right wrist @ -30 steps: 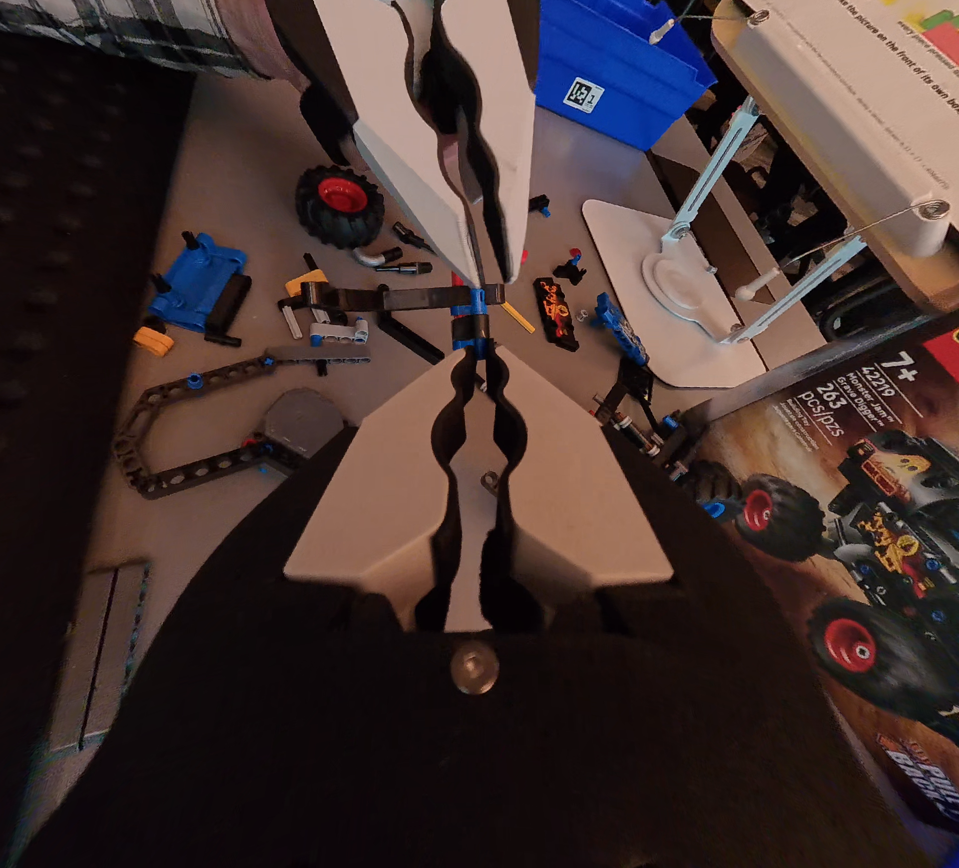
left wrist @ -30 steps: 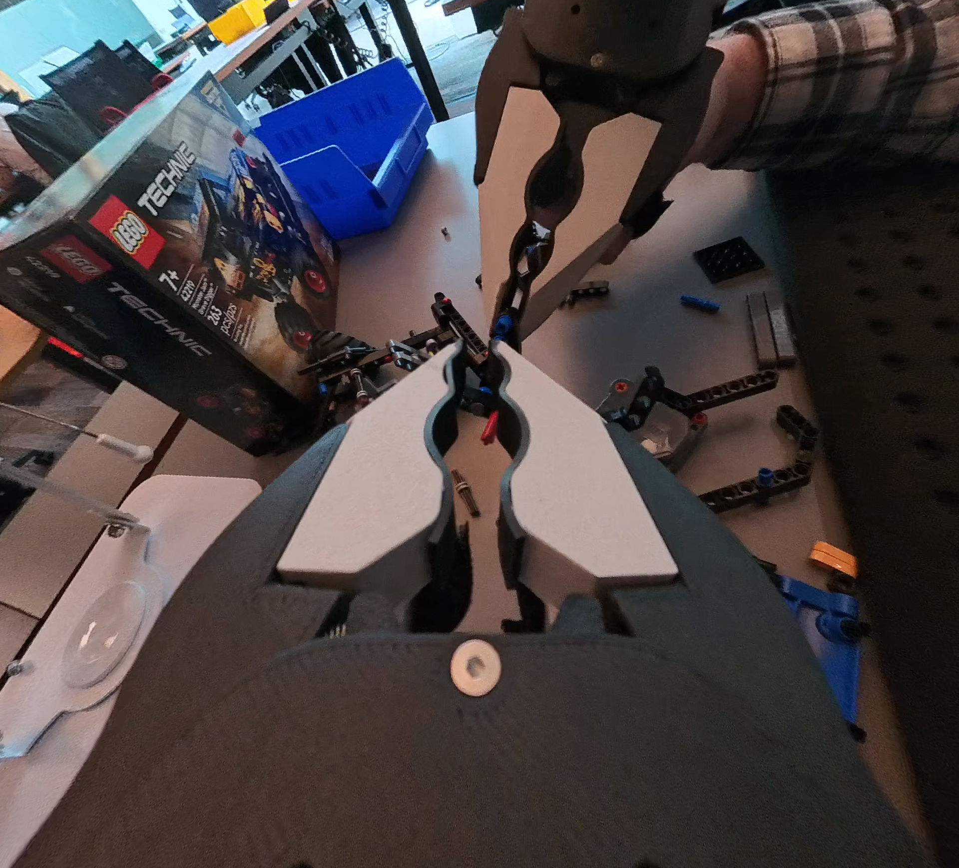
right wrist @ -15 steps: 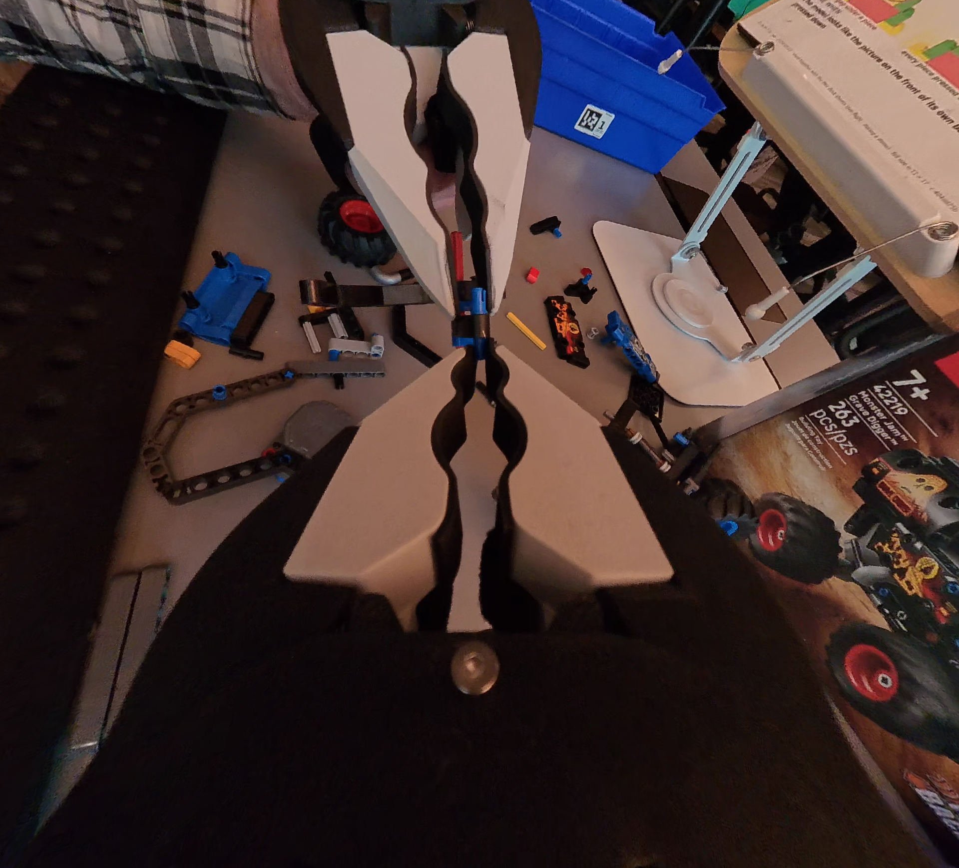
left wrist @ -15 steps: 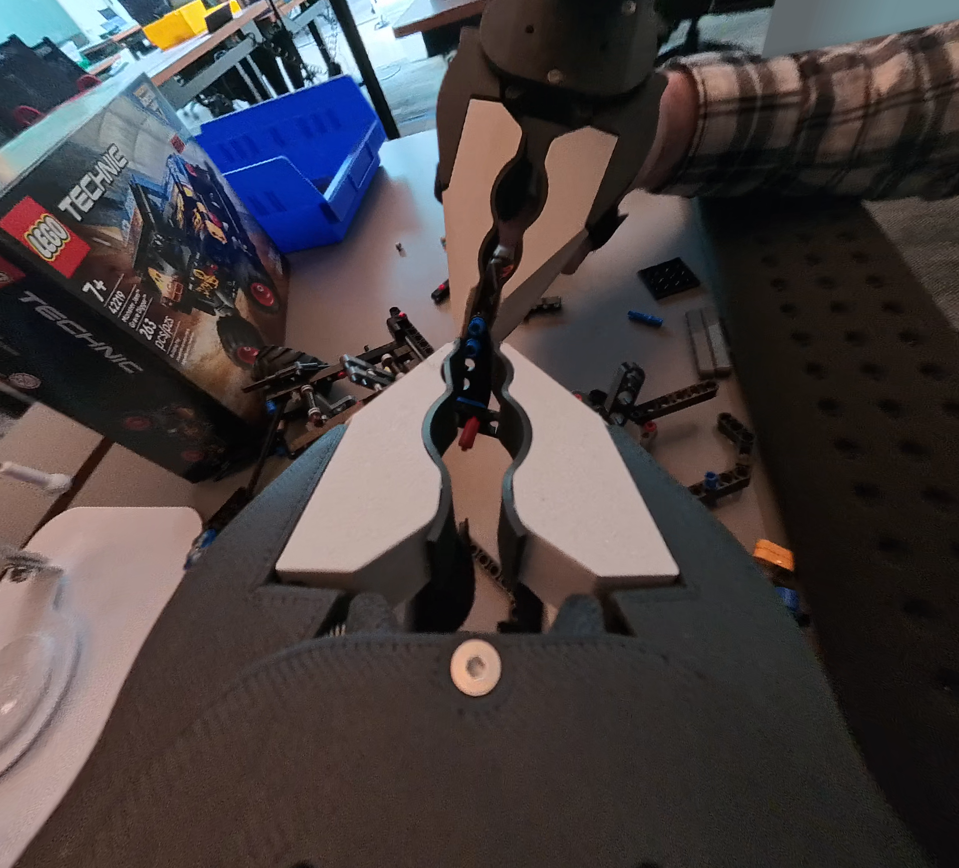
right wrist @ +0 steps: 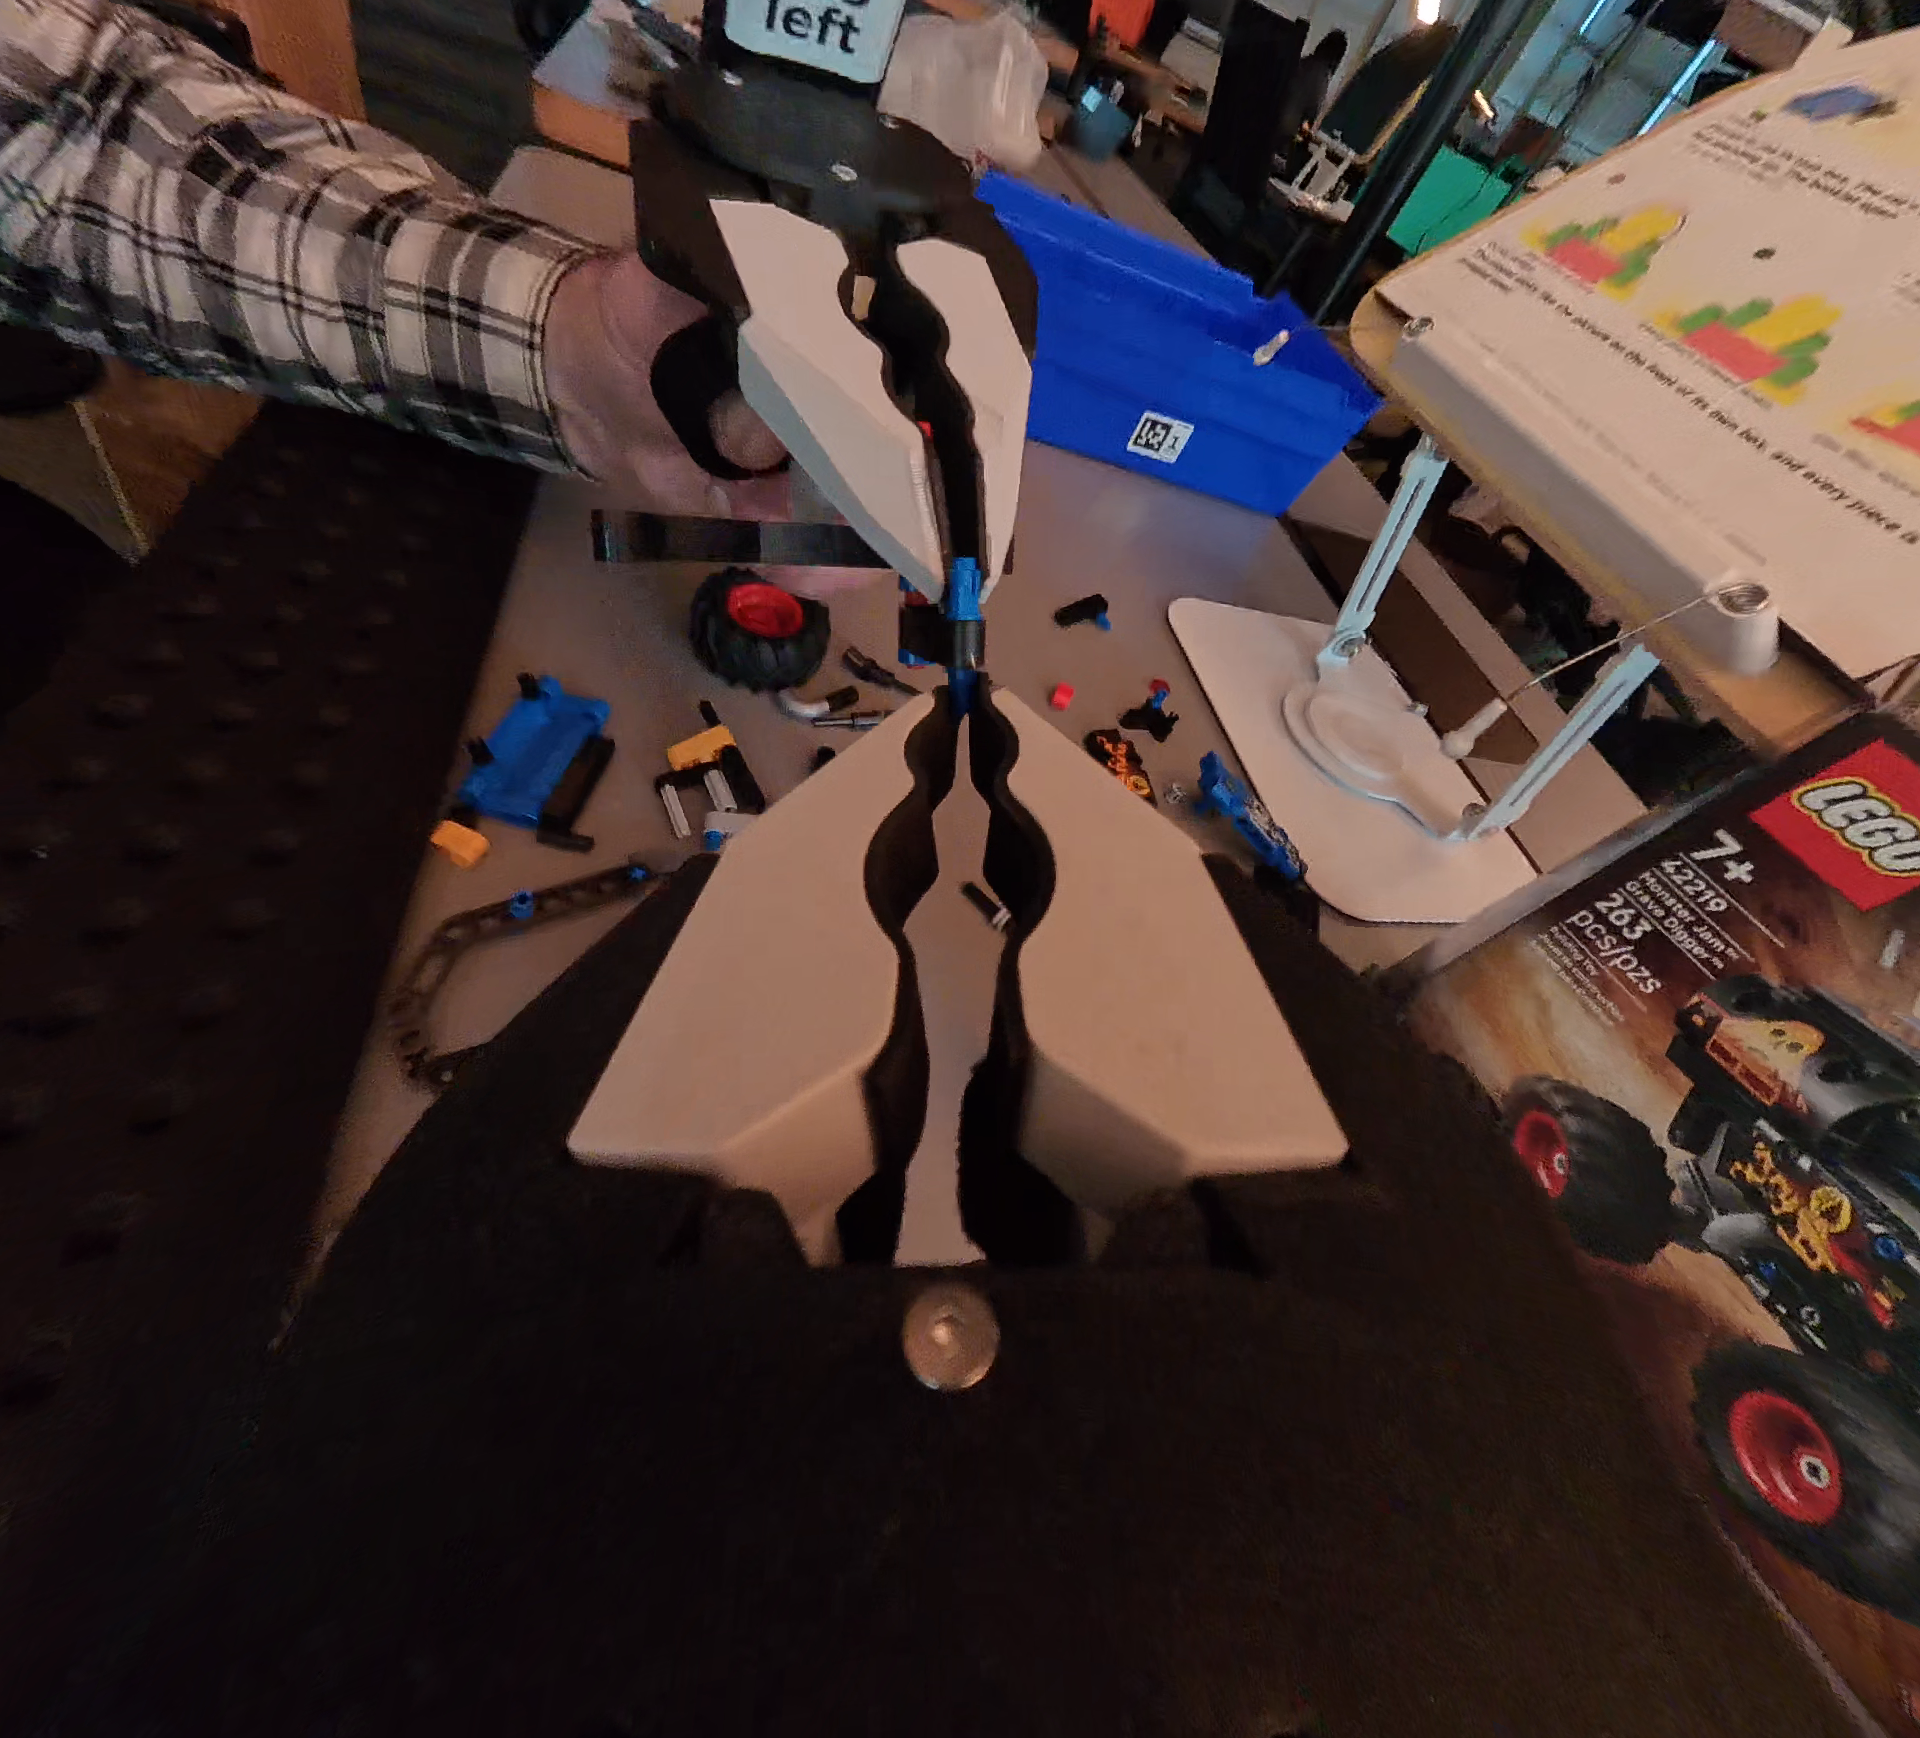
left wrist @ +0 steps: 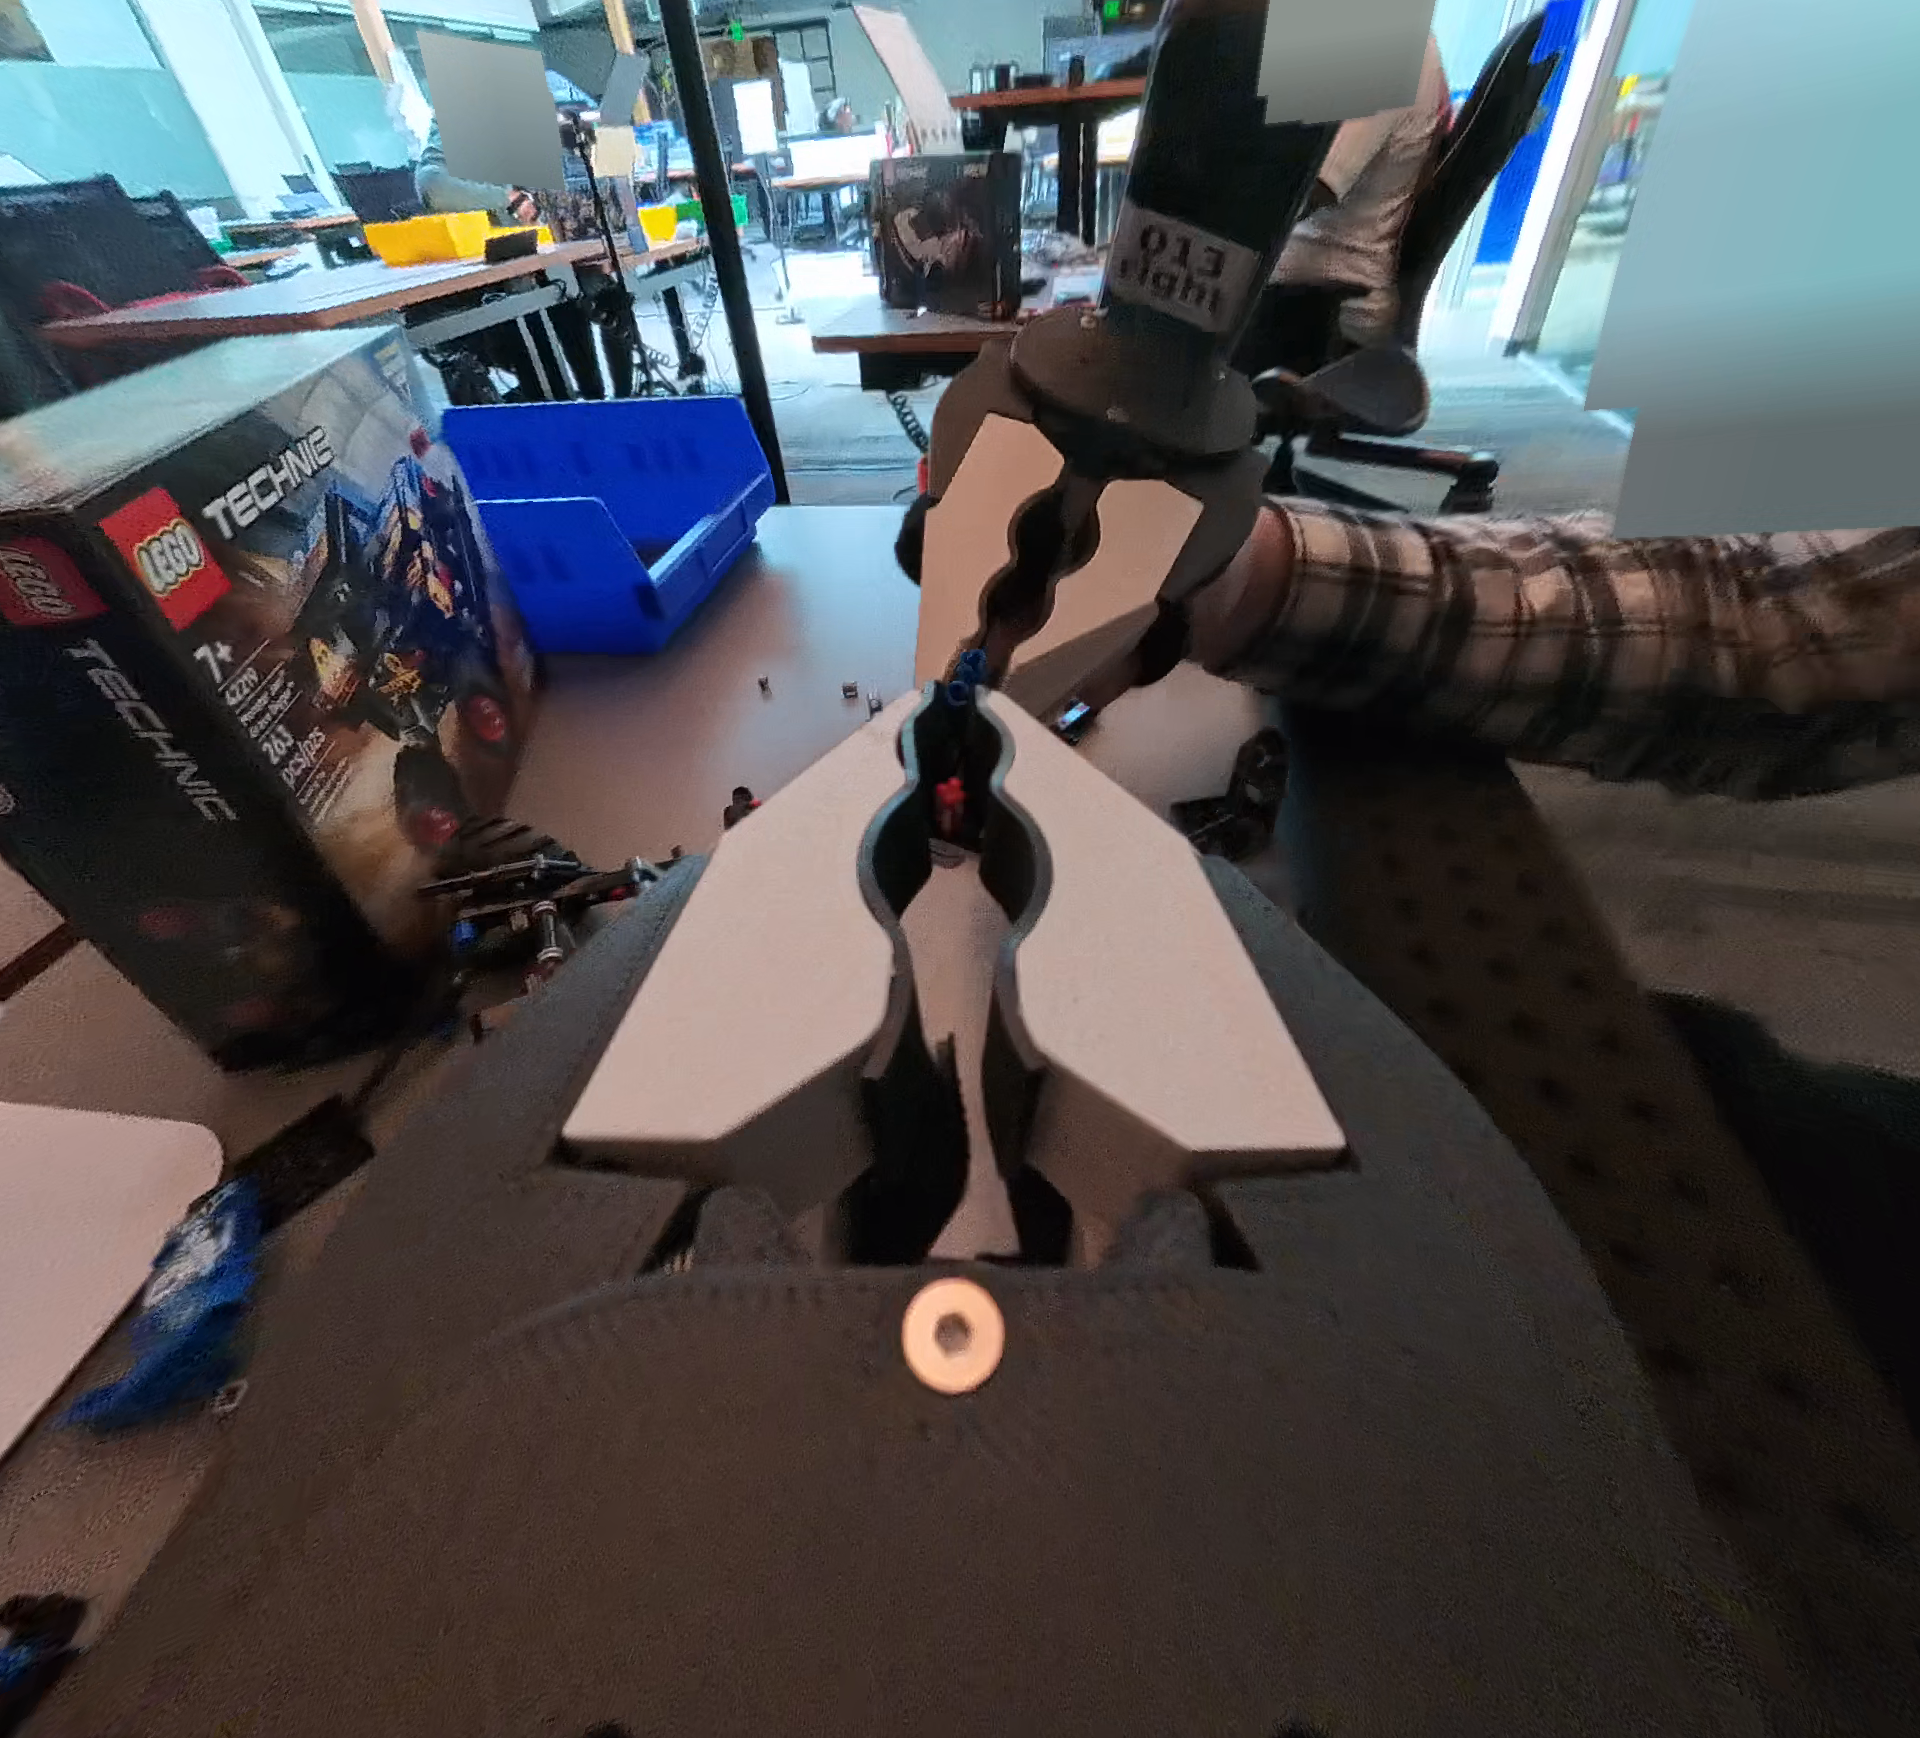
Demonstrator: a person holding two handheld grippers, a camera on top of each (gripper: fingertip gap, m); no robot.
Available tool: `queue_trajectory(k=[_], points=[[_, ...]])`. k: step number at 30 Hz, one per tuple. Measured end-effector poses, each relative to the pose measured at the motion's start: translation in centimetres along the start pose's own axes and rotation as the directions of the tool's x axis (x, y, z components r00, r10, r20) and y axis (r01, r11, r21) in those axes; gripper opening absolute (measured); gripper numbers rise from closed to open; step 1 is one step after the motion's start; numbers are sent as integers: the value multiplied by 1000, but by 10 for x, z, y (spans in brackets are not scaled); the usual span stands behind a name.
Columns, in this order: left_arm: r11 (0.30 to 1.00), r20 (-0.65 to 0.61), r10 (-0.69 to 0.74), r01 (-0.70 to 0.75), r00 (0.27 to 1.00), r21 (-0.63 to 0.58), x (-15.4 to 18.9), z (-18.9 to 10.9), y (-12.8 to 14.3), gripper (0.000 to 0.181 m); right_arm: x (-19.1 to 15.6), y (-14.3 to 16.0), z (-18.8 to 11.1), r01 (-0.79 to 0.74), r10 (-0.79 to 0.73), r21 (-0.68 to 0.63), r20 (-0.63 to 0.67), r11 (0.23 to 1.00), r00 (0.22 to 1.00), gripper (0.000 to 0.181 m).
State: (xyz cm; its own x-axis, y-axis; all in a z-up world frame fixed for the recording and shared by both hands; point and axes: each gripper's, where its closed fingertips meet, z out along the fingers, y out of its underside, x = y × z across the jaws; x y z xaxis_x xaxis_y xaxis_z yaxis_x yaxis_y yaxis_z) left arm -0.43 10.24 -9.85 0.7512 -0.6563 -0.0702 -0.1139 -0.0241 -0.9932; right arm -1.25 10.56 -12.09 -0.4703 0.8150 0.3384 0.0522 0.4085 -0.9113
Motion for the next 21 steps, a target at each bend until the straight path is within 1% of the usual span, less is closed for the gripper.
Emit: queue_trajectory(k=[1, 2, 3, 4, 5, 6, 7, 8, 9, 10, 11, 12, 13, 14, 15, 16, 17, 19, 21], points=[[999, 5, -19, 19, 1000, 47, 1, -3, -11, 0, 1, 2, -1, 4, -4, -18, -9, 1000, 1000, 1], [966, -33, -99, 104, 995, 237, -1, -23, -48, 0, 7, 26, -1, 29, -35, -135, -45, 990, 998, 1], [940, 24, -101, 87, 995, 329, -15, -47, -70, 0, 11, 47, -1, 15, -27, -211, -52, 977, 998, 1], [969, 151, 3, -40, 989, 242, -29, -53, -59, 1, 12, 35, -2, -19, 11, -147, -54, 989, 998, 1], [993, 176, 55, -71, 983, 91, -35, -43, -28, 1, 11, 7, -2, -30, 28, -35, -54, 999, 998, 1], [999, 73, 11, -8, 997, -35, -26, -29, -1, 2, 11, -5, -1, -27, 27, 2, -54, 1000, 998, 1], [992, 26, 17, -14, 1000, -127, -20, -21, 16, 2, 13, 7, 2, -21, 17, -56, -59, 998, 998, 2], [975, 49, 128, -116, 991, -191, -21, -19, 24, 1, 14, 26, 1, -35, 29, -113, -52, 993, 998, 1], [963, 34, 167, -156, 985, -220, -17, -18, 29, 1, 15, 42, -4, -57, 50, -157, -47, 986, 998, 2], [970, -27, 120, -123, 992, -207, -7, -15, 32, 1, 17, 51, -7, -62, 52, -187, -54, 980, 997, 1], [969, -40, 94, -100, 995, -227, -8, -13, 39, 2, 19, 54, -9, -56, 44, -204, -64, 977, 997, 1], [951, -13, 139, -137, 990, -277, -15, -13, 49, 2, 17, 54, -7, -43, 30, -215, -63, 976, 998, 1], [930, -19, 173, -170, 985, -327, -16, -14, 58, 2, 14, 56, -4, -21, 8, -243, -57, 970, 998, 2], [924, -43, 152, -158, 987, -348, -13, -16, 63, 2, 11, 61, -1, 7, -22, -285, -51, 959, 998, 1], [927, -77, 96, -117, 992, -356, -9, -16, 69, 4, 9, 67, 0, 24, -40, -315, -44, 949, 998, 1], [923, -74, 93, -114, 993, -367, -11, -16, 73, 9, 8, 71, 2, 26, -40, -332, -33, 943, 999, 1], [915, -68, 124, -140, 990, -379, -12, -16, 75, 16, 7, 74, 2, 29, -41, -347, -28, 937, 999, 1], [919, -69, 117, -135, 991, -371, -11, -15, 72, 30, 7, 81, 2, 54, -70, -388, -28, 920, 997, 1], [923, -30, 155, -156, 987, -351, -15, -10, 67, 32, 3, 77, 5, 58, -69, -374, -14, 926, 998, 1]])
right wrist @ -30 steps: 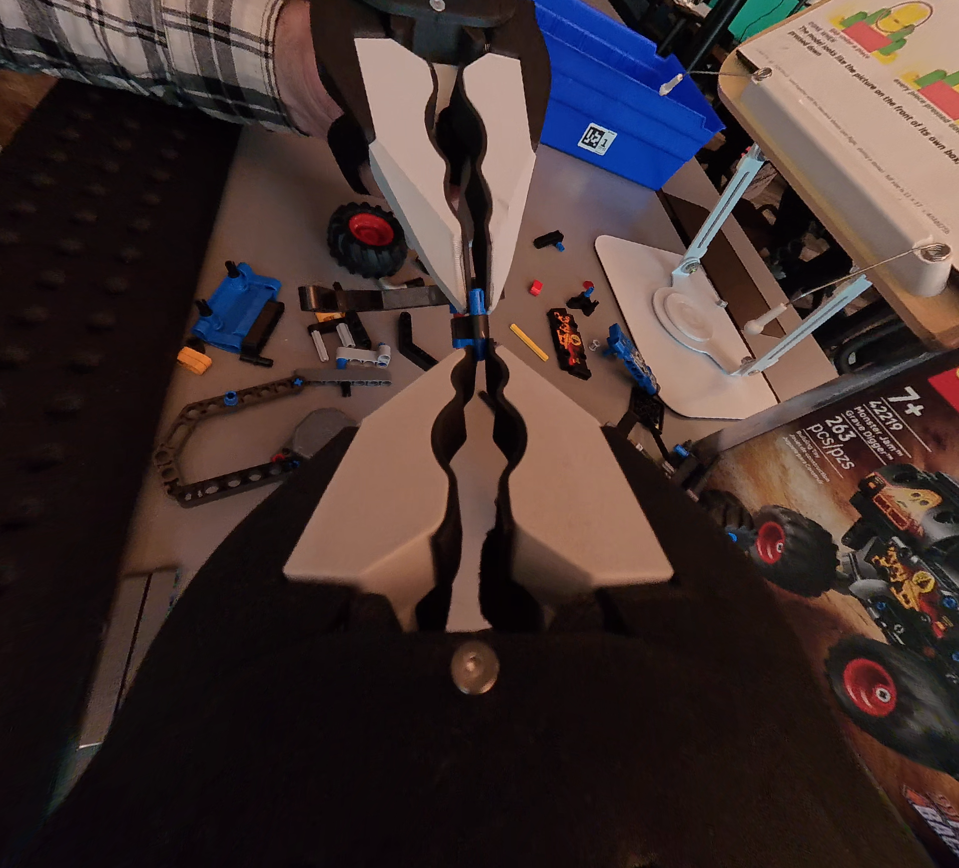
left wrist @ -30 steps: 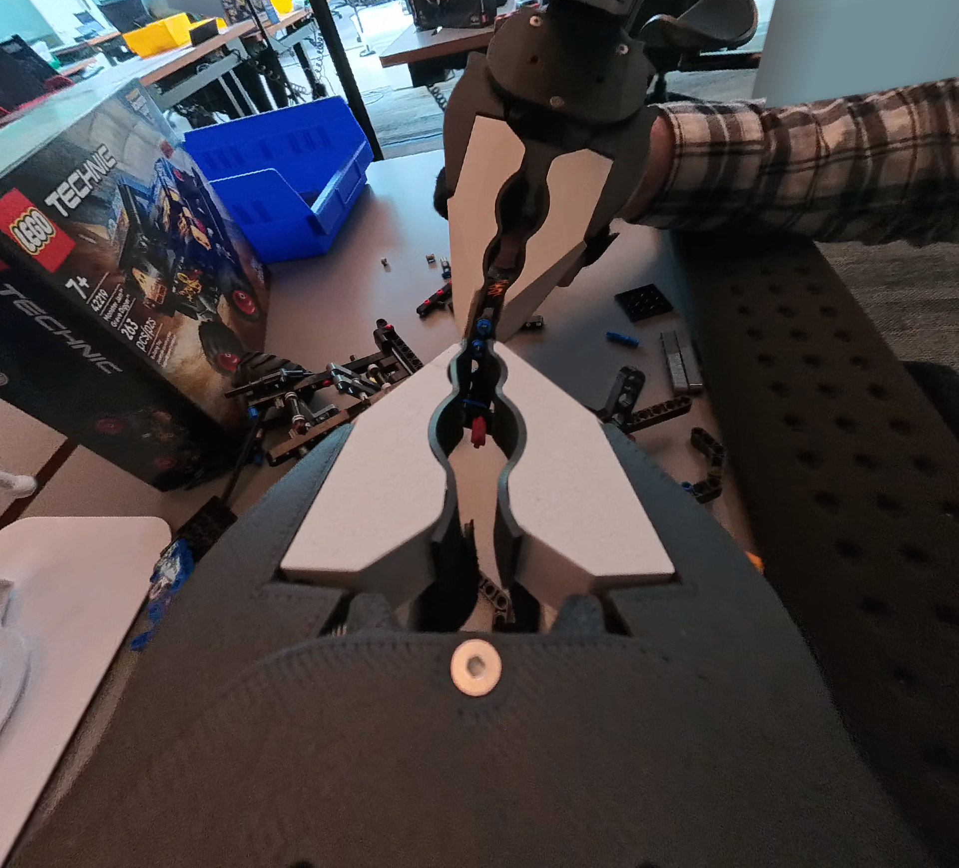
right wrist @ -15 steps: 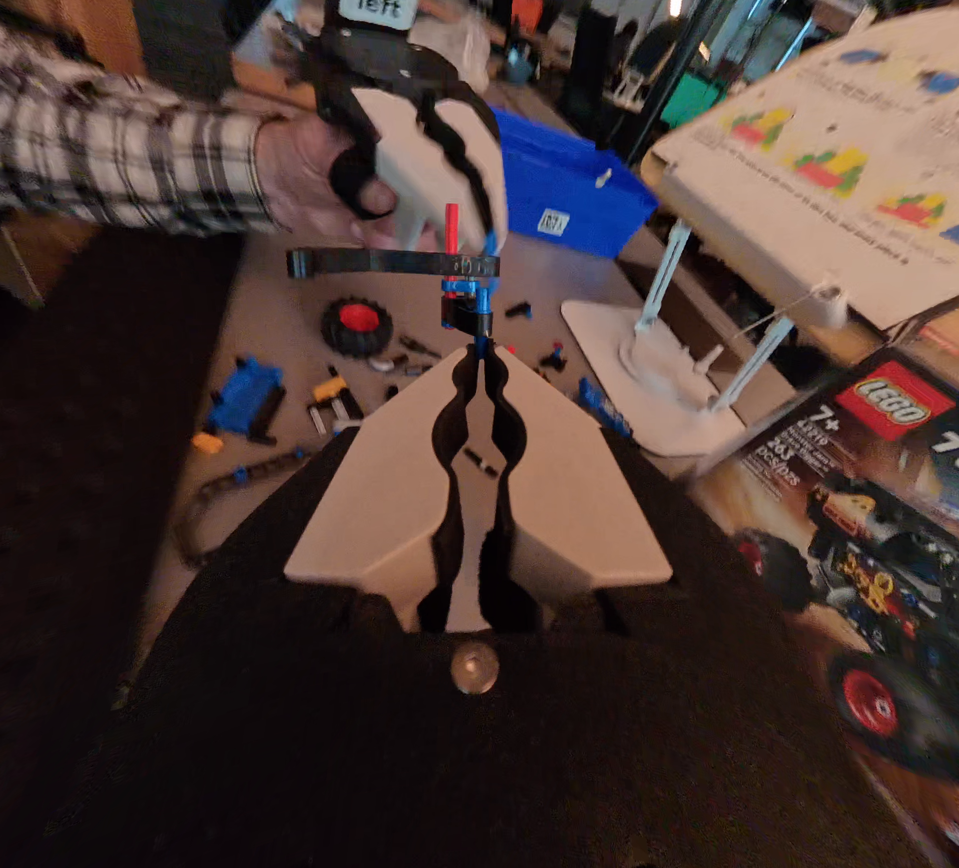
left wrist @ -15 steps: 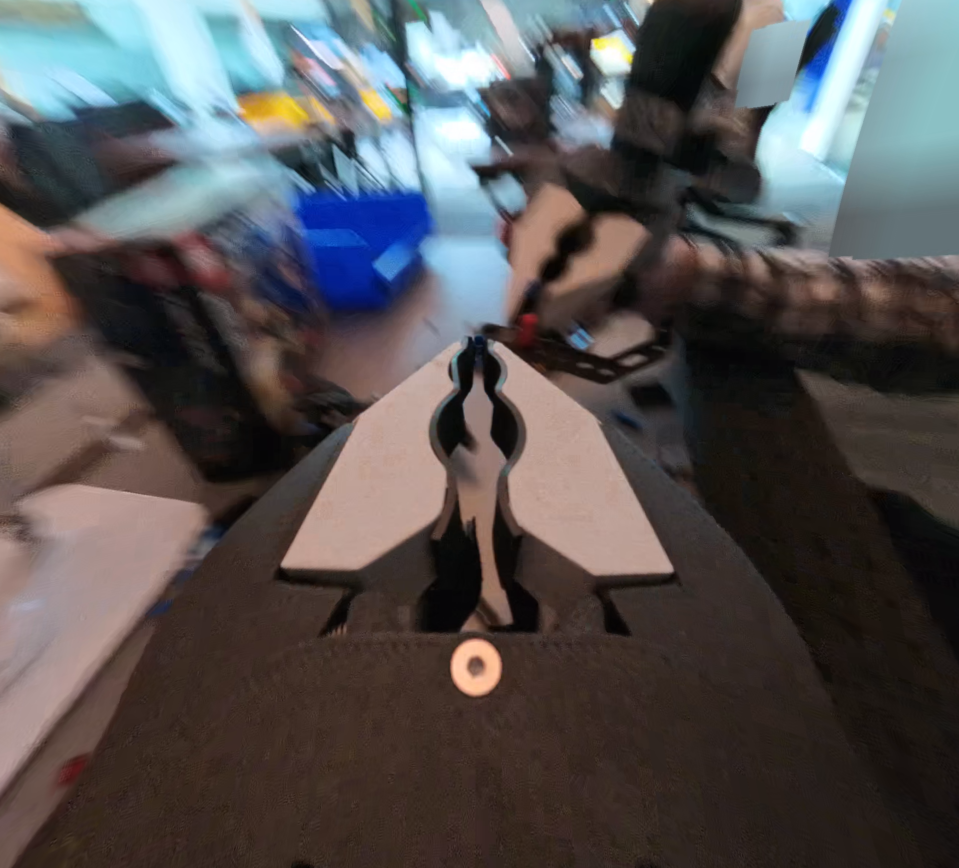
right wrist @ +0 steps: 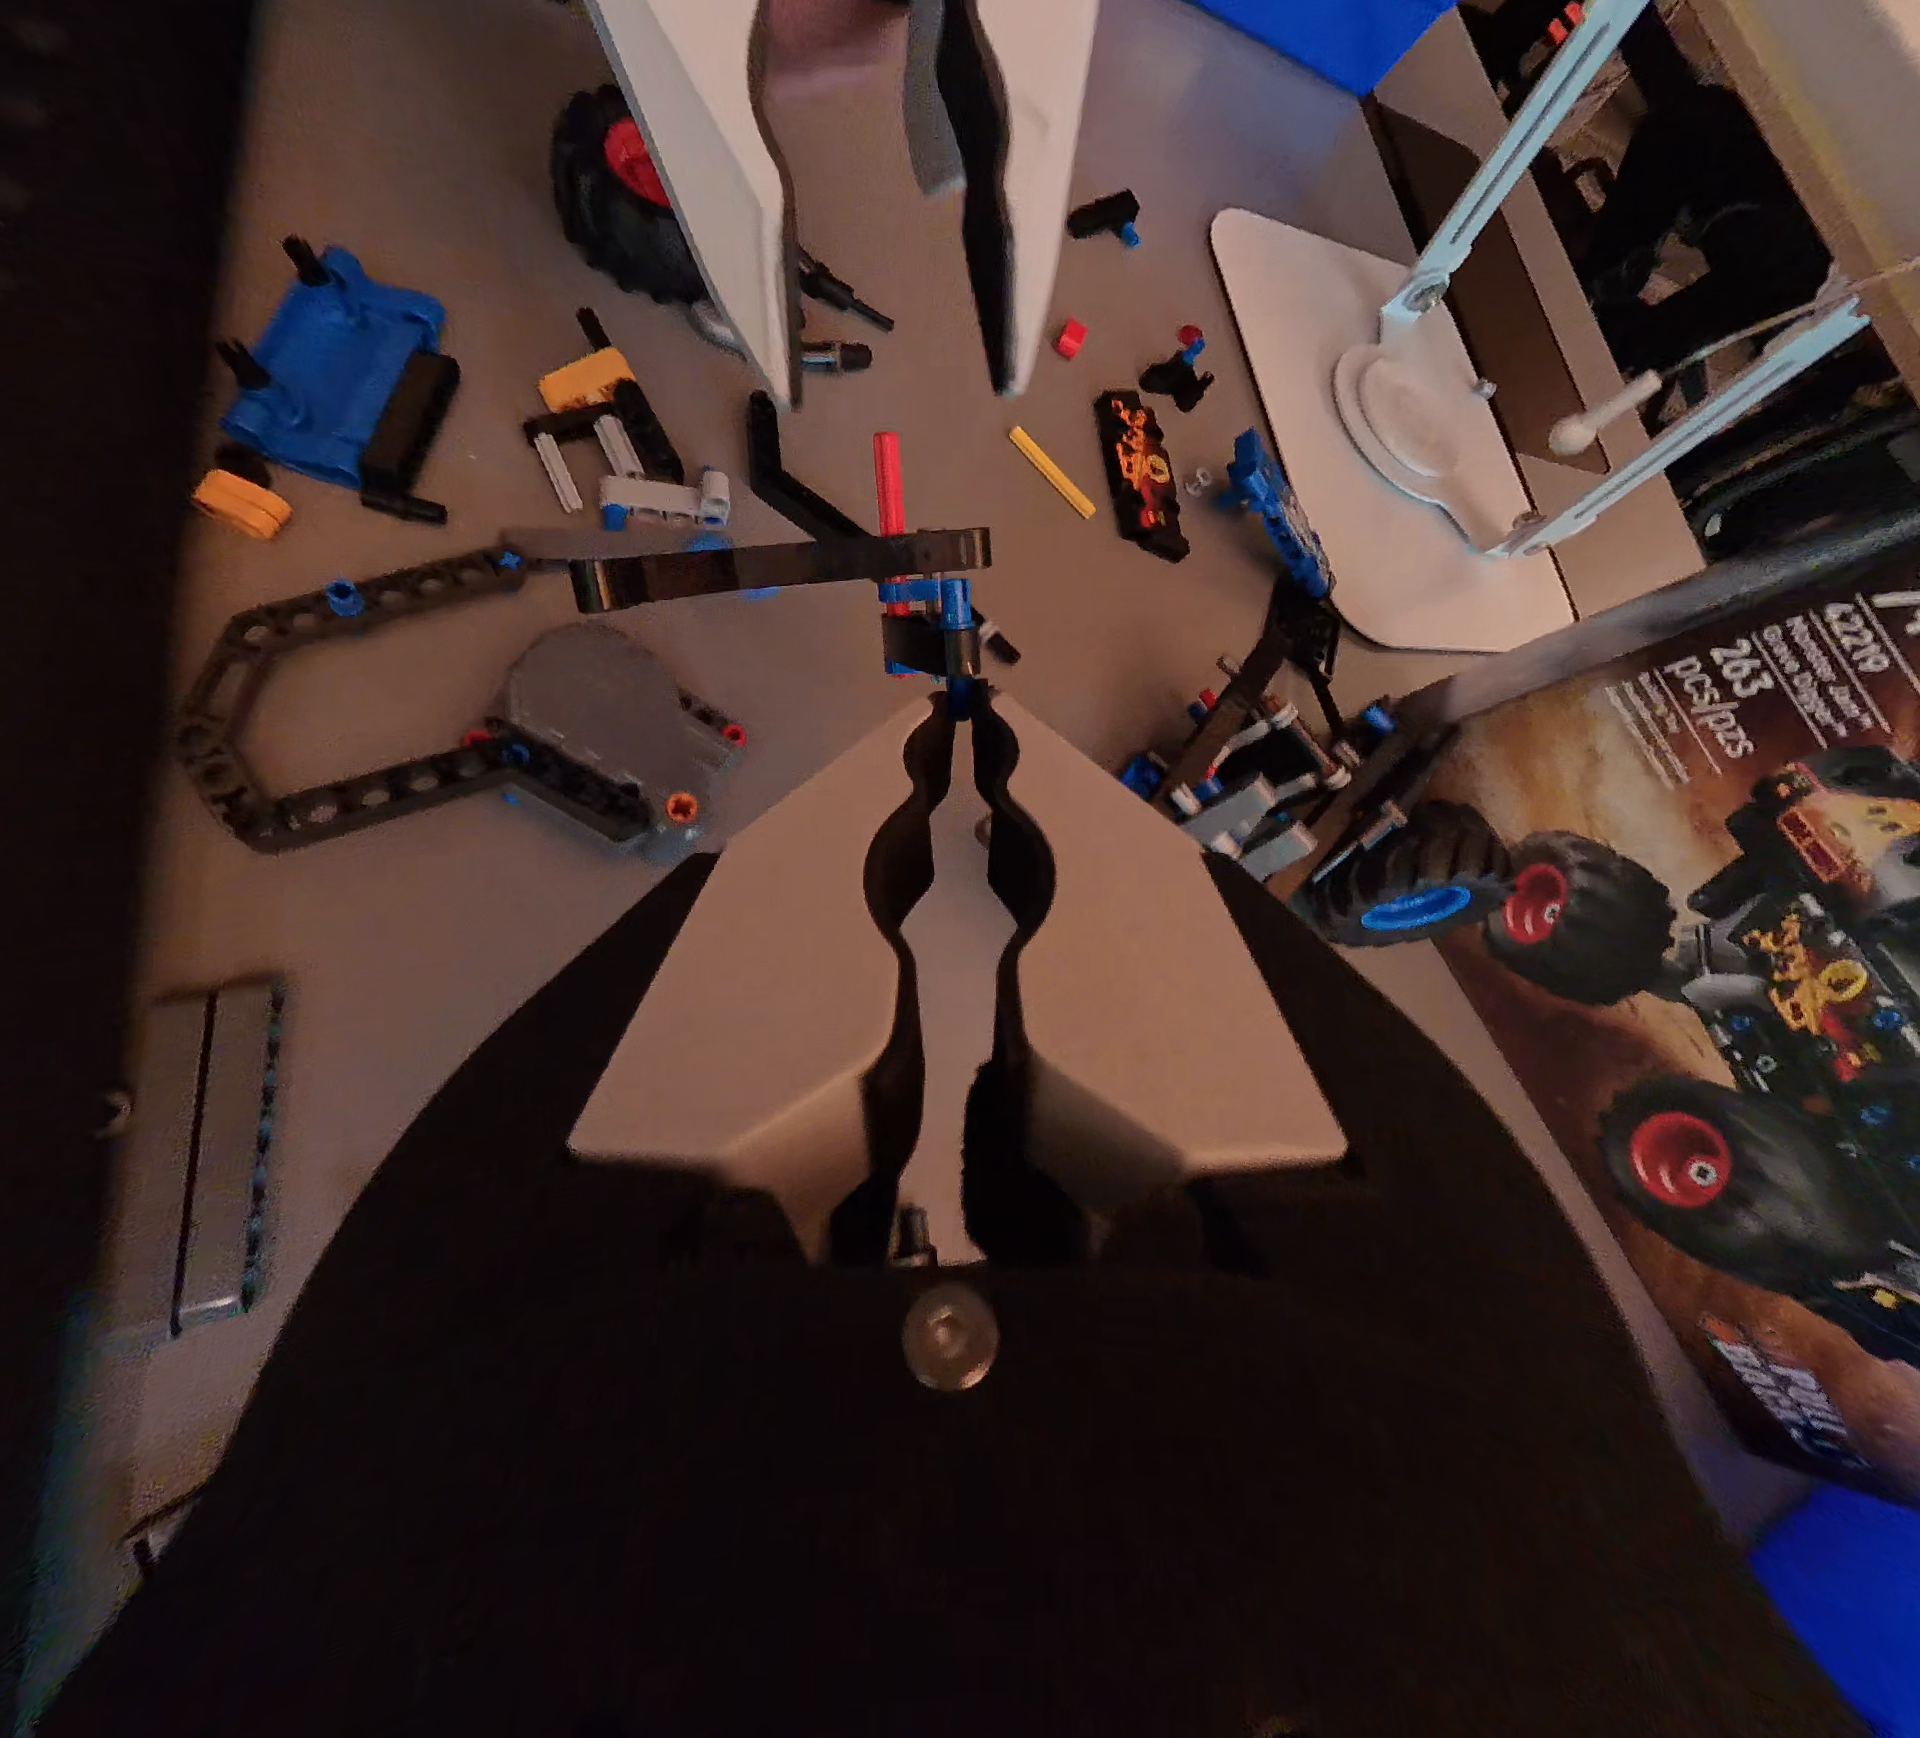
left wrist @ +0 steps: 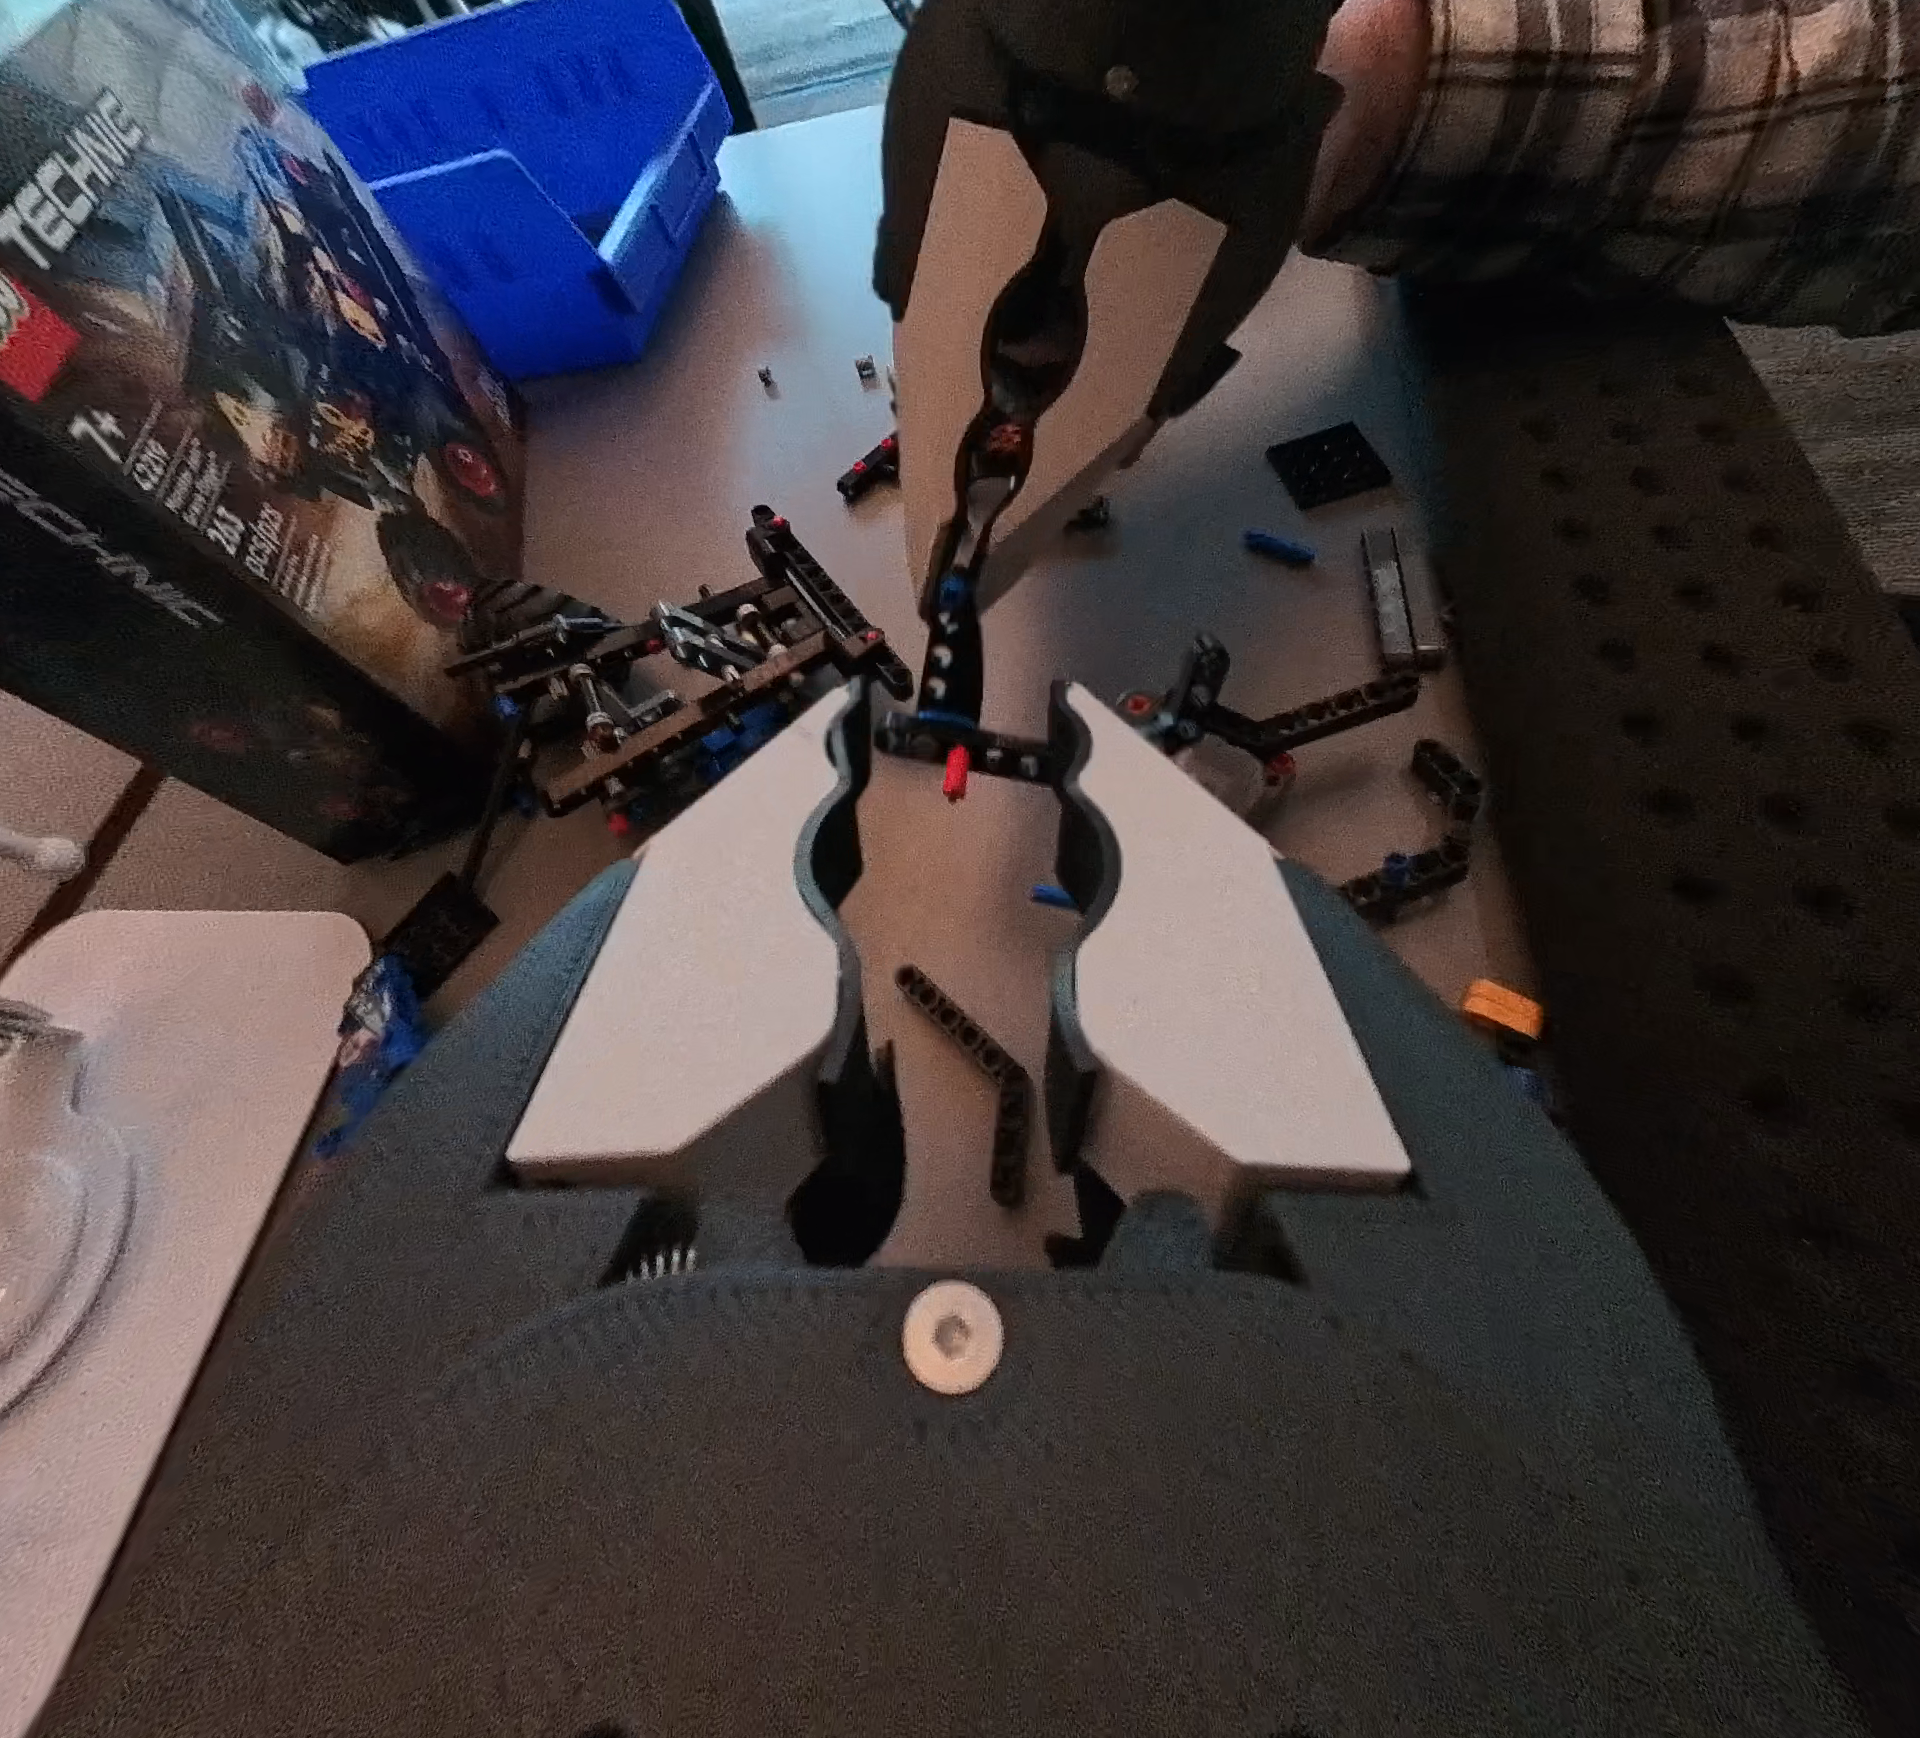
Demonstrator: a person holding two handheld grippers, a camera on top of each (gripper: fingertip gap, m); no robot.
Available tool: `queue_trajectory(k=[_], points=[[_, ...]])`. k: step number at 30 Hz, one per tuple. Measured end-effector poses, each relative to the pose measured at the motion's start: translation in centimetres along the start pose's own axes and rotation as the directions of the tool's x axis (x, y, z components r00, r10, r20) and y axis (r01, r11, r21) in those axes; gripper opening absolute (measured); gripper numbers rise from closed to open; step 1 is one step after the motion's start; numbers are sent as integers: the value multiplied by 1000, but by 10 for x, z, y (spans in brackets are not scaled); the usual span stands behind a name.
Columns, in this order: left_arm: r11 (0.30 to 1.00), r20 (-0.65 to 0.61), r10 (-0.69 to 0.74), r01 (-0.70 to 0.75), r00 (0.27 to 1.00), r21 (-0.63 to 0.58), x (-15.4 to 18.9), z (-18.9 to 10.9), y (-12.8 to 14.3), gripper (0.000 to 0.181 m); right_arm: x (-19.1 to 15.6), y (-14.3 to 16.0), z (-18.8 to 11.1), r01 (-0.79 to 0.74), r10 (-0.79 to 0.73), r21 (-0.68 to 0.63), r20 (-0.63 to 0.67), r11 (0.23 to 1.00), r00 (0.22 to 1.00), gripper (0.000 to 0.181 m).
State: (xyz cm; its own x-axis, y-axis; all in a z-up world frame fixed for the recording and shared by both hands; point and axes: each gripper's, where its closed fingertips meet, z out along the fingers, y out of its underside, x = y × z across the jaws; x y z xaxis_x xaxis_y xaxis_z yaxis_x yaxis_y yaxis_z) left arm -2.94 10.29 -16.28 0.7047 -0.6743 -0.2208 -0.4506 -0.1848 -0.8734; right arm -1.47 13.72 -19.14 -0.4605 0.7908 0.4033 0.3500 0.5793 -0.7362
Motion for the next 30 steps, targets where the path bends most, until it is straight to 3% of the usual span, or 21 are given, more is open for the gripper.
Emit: queue_trajectory(k=[5, 8, 22, 30], points=[[996, 38, 84, -83, 996, -22, 10, 25, -3, 20, -8, -9, 7, 33, -33, 10, 14, 999, 999, 2], [999, 48, 52, -53, 997, 7, 8, 28, -7, 1, -10, -13, 7, 33, -33, 27, 19, 999, 999, 2], [999, 59, 49, -50, 997, 11, 4, 23, -6, 7, -8, -19, 0, -5, 2, 94, 35, 996, 999, 2], [992, 31, -2, -2, 1000, 126, 7, 13, -25, 1, -7, -30, -8, -24, 16, 172, 44, 985, 999, 1]])
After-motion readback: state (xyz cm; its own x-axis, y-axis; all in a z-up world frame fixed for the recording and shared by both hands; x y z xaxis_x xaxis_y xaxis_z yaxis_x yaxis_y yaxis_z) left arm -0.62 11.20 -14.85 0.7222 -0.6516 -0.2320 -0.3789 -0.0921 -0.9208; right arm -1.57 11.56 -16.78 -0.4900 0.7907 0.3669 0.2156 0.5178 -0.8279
